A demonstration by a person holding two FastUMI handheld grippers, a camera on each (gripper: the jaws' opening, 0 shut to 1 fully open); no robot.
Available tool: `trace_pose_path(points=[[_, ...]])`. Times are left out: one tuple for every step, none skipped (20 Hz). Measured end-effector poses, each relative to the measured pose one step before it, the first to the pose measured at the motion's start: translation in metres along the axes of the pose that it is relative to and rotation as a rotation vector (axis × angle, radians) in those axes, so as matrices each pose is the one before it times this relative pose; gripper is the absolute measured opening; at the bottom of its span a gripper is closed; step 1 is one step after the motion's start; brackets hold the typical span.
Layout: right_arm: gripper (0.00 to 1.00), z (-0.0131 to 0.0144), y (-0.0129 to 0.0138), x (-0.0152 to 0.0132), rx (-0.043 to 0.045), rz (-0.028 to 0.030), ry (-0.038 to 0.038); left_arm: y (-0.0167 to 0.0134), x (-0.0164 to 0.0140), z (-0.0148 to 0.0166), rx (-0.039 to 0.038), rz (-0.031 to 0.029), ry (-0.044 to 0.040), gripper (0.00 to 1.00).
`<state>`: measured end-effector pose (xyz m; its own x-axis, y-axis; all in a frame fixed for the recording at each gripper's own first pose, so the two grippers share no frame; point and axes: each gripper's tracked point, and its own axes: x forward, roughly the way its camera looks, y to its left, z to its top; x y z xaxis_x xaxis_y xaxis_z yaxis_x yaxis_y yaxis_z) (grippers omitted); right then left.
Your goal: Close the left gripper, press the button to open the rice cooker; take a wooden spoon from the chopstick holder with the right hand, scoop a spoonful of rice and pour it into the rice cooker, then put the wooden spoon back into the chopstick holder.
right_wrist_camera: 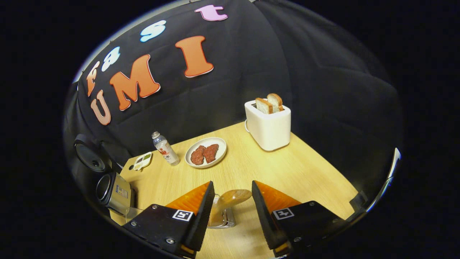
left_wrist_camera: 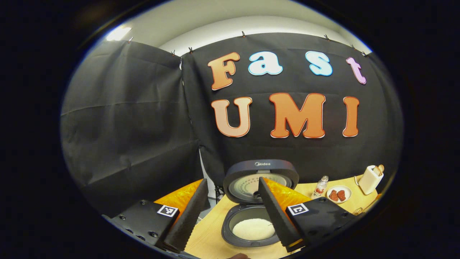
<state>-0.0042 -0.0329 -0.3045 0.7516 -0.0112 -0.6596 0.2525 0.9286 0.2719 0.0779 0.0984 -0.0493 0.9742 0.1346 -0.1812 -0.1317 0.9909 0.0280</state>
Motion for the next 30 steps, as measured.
trace_pose_path(points=[[0.68,0.01107,0.00181,-0.00531,-0.0073,0.00335,-0.02204,0.00009,0.00786,0.00618,-0.01072,0.0008,0.00785,1.0],[0.69,0.0093,0.002,-0.00526,-0.00716,0.00615,-0.02182,-0.00097,0.00772,0.00789,-0.00105,-0.00037,0.00255,0.9],[0.72,0.00932,0.00286,-0.00515,-0.00666,0.00941,-0.02064,-0.00524,0.00726,0.00799,0.00243,-0.00403,0.00461,1.0],[0.73,0.00848,0.00203,-0.0058,-0.00496,0.00643,-0.0197,-0.00705,0.00939,0.01003,0.00525,-0.01403,-0.00576,0.9],[0.76,0.00723,0.00266,-0.00436,-0.00645,0.00658,-0.01572,-0.00801,0.01079,0.00798,0.01498,-0.02865,-0.02268,0.95],[0.77,0.0059,0.00107,-0.00392,-0.00829,0.00174,-0.01459,-0.00639,0.01264,0.00926,0.01154,-0.01867,-0.01992,0.95],[0.78,0.00458,-0.00001,-0.0023,-0.0094,-0.00354,-0.00905,-0.00718,0.01486,0.00423,-0.00289,-0.02018,-0.00334,0.92],[0.78,0.0028,-0.00055,-0.00389,-0.01059,-0.00388,-0.00621,-0.0074,0.01347,0.00391,-0.01424,-0.01667,0.00384,0.95],[0.77,0.00257,-0.00179,-0.00397,-0.01471,-0.0081,-0.00484,-0.00711,0.01418,0.00106,-0.01895,-0.0221,0.00899,0.95],[0.77,0.00096,-0.00199,-0.00448,-0.0148,-0.00737,-0.00153,-0.00342,0.01237,-0.0028,-0.01076,-0.0072,0.02342,0.95],[0.77,0.00111,-0.00101,-0.00332,-0.01163,-0.00663,-0.00062,-0.0008,0.01368,-0.00717,-0.00384,-0.00299,0.03146,0.95],[0.77,0.00105,-0.00028,-0.00327,-0.00644,-0.00298,-0.00018,-0.00042,0.01239,-0.00864,0.00043,0.00423,0.03938,0.9],[0.77,0.00039,0.00004,-0.00269,-0.00282,-0.0048,0.00364,-0.00328,0.00999,-0.012,0.00387,0.00266,0.04748,0.9],[0.77,-0.0008,0.00033,-0.00263,-0.00043,-0.00069,0.0023,-0.00012,0.00773,-0.01331,0.00634,0.01271,0.05753,0.9],[0.78,0.00045,0.00126,-0.00135,-0.00037,-0.00162,0.00039,-0.00328,0.0064,-0.01284,-0.00441,-0.00282,0.04894,0.95],[0.78,-0.00029,0.00112,-0.0021,0.00088,0.00293,0.00044,-0.00269,0.00434,-0.00848,-0.01394,0.00123,0.04132,0.95],[0.78,-0.00107,0.00379,-0.00088,0.00401,0.00898,0.00578,0.00147,0.00439,-0.00879,-0.01376,0.00155,0.03921,0.95],[0.78,-0.00345,0.00482,-0.00217,0.00948,0.01654,0.01126,0.00353,0.00119,-0.00718,-0.01088,0.01048,0.03111,0.95],[0.77,-0.00193,0.00544,-0.00082,0.00361,0.01228,0.0088,0.00658,0.00181,-0.00043,0.00729,0.01389,-0.00097,0.95],[0.77,-0.00237,0.00105,0.00172,-0.00579,0.00159,0.0025,0.00609,0.00078,-0.00813,0.00954,0.01537,0.02047,0.95],[0.78,-0.0003,0.00303,0.00111,-0.01052,0.00348,-0.00005,0.00345,-0.0006,-0.00435,0.00722,0.00609,0.0143,0.96],[0.78,-0.00027,0.00268,0.00007,-0.01005,0.00423,-0.00122,-0.00045,-0.00245,-0.00475,-0.01261,-0.00443,0.01272,0.96],[0.78,0.00052,0.00517,0.00062,-0.01022,0.00876,0.00028,-0.00042,-0.00282,-0.0044,0.00317,-0.00028,0.01396,0.98],[0.78,0.00107,0.00405,0.00072,-0.01004,0.00702,-0.00292,-0.00127,-0.00385,-0.00464,0.00579,0.00061,0.00691,0.99],[0.78,0.00238,0.0051,0.0015,-0.00882,0.01151,-0.00526,-0.0005,-0.00352,-0.00571,0.00432,0.00282,0.01399,0.94],[0.78,0.00051,0.00461,0.0011,-0.0078,0.01089,-0.00239,-0.0034,-0.00303,-0.00899,0.01516,-0.00188,0.02848,0.96],[0.78,0.0002,0.00428,0.00331,-0.00498,0.01015,0.0016,-0.00597,-0.00159,-0.01225,0.00599,-0.01207,0.03153,0.99],[0.78,-0.00006,0.00335,0.00173,-0.0014,0.00955,0.00148,-0.00393,0.0004,-0.01483,0.01388,-0.00625,0.04023,0.98],[0.78,0.00103,0.00389,0.00204,0.00299,0.01057,-0.00234,-0.0041,0.00542,-0.01413,0.00985,-0.00543,0.04601,0.99],[0.78,0.00043,0.00433,0.00152,0.00313,0.01118,-0.00411,-0.00561,0.00074,-0.01752,-0.0016,-0.01773,0.05024,0.98]])
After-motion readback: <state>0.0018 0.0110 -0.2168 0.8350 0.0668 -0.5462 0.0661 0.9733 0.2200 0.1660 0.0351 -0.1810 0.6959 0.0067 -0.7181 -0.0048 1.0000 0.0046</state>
